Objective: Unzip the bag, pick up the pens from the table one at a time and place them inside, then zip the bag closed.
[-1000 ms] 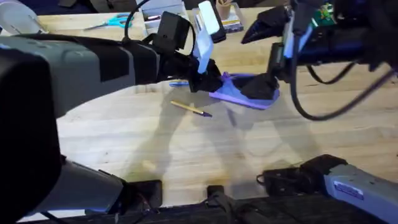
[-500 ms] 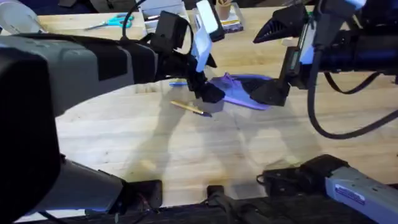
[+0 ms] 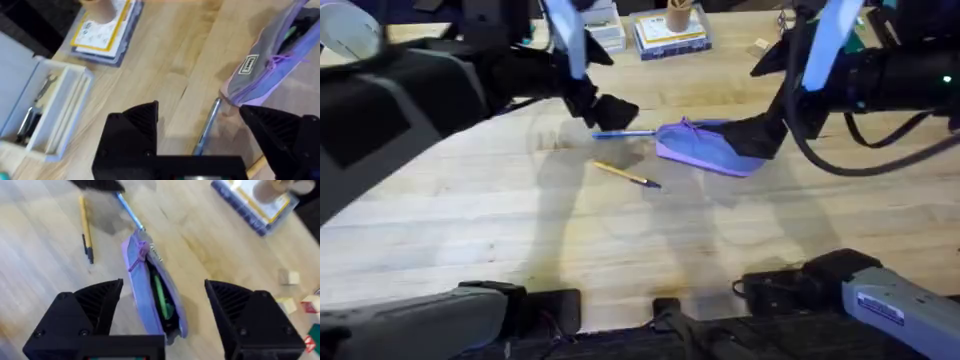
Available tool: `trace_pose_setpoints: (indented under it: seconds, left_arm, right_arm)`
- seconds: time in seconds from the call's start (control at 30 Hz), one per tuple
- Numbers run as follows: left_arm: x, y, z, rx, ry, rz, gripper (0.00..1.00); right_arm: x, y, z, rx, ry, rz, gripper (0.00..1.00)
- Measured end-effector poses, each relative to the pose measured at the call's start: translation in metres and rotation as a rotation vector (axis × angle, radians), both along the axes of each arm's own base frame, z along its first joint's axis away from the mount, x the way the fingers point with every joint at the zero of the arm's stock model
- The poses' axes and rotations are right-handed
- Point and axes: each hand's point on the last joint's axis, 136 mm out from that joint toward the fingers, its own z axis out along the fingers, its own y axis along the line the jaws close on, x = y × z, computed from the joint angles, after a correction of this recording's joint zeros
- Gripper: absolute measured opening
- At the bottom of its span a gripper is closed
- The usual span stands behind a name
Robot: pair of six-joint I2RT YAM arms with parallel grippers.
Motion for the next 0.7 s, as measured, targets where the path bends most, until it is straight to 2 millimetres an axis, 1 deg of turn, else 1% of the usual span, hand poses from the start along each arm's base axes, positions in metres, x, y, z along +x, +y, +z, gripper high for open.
trace_pose_setpoints:
  seconds: [0.03,0.2,0.37,0.57,0.6,0.67,0.7]
  left_arm:
    - [0.004,0.016,0.005,0.000,-0.003,0.042,0.992]
    - [0.010,0.034,0.009,-0.001,-0.009,0.091,0.992]
    - [0.011,0.038,0.008,-0.001,-0.006,0.101,0.992]
    - [0.011,0.038,0.008,-0.001,-0.006,0.101,0.992]
    - [0.011,0.038,0.008,-0.001,-0.005,0.101,0.992]
    - [0.011,0.038,0.008,-0.001,-0.006,0.101,0.992]
    - [0.011,0.038,0.008,-0.001,-0.006,0.101,0.992]
  right_arm:
    - [0.000,-0.003,-0.010,-0.012,0.046,-0.020,0.995]
    - [0.004,-0.013,-0.029,-0.076,0.112,-0.068,0.996]
    - [0.000,-0.020,-0.044,-0.120,0.176,-0.089,0.996]
    - [0.001,-0.022,-0.045,-0.126,0.178,-0.100,0.991]
    - [0.001,-0.022,-0.045,-0.127,0.176,-0.098,0.887]
    - [0.001,-0.021,-0.044,-0.122,0.178,-0.098,0.598]
    - [0.000,-0.021,-0.044,-0.119,0.179,-0.096,0.164]
